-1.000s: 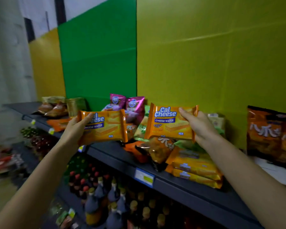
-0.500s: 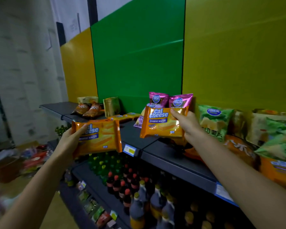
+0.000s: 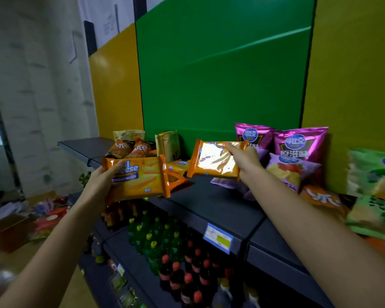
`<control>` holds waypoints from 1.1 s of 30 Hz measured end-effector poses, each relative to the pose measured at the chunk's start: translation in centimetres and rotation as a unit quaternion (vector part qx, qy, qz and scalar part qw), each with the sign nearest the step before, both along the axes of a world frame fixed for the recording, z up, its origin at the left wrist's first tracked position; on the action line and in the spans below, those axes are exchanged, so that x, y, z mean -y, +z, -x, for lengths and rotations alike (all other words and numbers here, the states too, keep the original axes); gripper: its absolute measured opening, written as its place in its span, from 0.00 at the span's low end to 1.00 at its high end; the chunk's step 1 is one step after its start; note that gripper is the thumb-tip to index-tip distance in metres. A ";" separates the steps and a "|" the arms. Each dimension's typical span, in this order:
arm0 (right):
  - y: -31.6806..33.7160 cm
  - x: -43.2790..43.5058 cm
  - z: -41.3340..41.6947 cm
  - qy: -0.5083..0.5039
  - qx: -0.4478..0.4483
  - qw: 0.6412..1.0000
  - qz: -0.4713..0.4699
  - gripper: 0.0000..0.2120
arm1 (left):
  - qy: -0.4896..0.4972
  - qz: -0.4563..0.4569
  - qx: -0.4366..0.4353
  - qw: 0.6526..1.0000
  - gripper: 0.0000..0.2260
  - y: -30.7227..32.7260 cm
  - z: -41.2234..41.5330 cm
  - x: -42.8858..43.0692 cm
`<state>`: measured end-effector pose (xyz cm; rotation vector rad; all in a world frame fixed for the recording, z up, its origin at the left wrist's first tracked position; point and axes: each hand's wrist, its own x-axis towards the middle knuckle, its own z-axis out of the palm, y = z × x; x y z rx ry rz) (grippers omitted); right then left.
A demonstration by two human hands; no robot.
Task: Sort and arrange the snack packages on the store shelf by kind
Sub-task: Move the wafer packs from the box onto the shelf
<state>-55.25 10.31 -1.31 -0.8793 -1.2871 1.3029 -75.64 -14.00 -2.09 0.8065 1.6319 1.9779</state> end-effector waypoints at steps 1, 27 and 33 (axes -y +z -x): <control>0.2 -0.7 1.1 -0.003 -0.001 1.000 0.002 0.48 | -0.004 0.002 0.005 1.000 0.08 0.1 0.9 -0.9; 1.9 -11.1 15.2 -0.232 -0.066 0.969 0.044 0.08 | -0.279 0.120 -0.056 0.951 0.04 0.6 19.5 -28.4; 0.8 -12.0 16.0 -0.276 -0.086 0.955 0.059 0.14 | -0.360 0.158 -0.071 0.917 0.06 -0.8 19.2 -33.0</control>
